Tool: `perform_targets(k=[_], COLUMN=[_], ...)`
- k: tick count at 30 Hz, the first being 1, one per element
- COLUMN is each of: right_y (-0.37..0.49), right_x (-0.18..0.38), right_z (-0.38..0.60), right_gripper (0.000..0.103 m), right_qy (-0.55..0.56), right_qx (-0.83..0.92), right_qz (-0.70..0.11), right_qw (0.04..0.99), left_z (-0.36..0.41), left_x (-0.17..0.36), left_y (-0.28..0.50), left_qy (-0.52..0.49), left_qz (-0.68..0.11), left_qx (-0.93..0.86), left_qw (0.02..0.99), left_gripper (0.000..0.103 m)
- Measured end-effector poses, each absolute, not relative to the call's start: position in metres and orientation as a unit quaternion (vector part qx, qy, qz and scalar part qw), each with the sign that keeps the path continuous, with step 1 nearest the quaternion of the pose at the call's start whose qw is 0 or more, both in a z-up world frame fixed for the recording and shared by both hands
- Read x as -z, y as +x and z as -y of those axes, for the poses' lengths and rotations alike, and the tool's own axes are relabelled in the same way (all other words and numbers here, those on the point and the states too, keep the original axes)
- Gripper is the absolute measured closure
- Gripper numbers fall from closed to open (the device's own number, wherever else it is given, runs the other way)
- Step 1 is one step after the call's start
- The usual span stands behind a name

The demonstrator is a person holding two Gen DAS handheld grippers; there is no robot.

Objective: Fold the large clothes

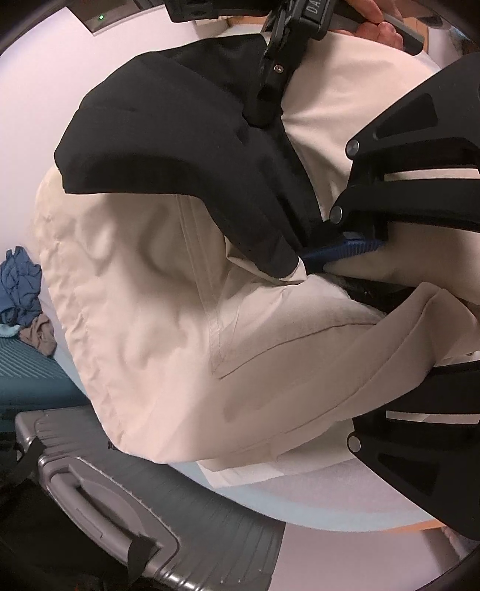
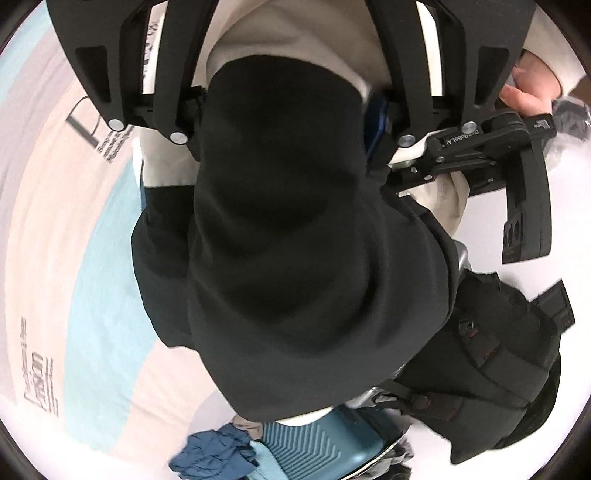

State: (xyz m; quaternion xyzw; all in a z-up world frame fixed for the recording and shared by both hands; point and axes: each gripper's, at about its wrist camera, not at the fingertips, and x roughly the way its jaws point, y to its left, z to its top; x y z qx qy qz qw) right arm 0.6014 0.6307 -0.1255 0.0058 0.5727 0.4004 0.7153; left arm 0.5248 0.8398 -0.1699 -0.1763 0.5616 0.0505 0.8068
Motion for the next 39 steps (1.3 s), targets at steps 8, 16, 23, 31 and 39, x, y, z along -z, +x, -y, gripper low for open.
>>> perform_targets(k=[8,16,23,31,39], right_y=[0.587,0.545,0.466,0.319,0.201], right_x=[0.103,0.056,-0.006,-0.076,-0.054], right_z=[-0.606,-0.578,-0.518,-0.411,-0.337], right_gripper=[0.007,0.007,0.007,0.007,0.007], right_qy=[0.013,-0.038,-0.067,-0.097,-0.097], right_qx=[-0.345,-0.293,-0.283,-0.294,-0.273], right_qz=[-0.52,-0.463,-0.393,-0.313,-0.32], right_qw=[0.781,0.835,0.873,0.898,0.902], left_z=[-0.832,-0.802,-0.748,-0.615,-0.54], left_x=[0.132,0.084,0.021,-0.062,-0.046], left_y=[0.497,0.443,0.345,0.173,0.067], left_qy=[-0.182,-0.159,-0.127,-0.11,-0.155], left_qz=[-0.517,-0.483,-0.416,-0.332,-0.325], left_qx=[-0.119,-0.165,-0.229,-0.286,-0.251], left_qw=[0.828,0.845,0.871,0.892,0.899], left_gripper=[0.006,0.006,0.006,0.006,0.006])
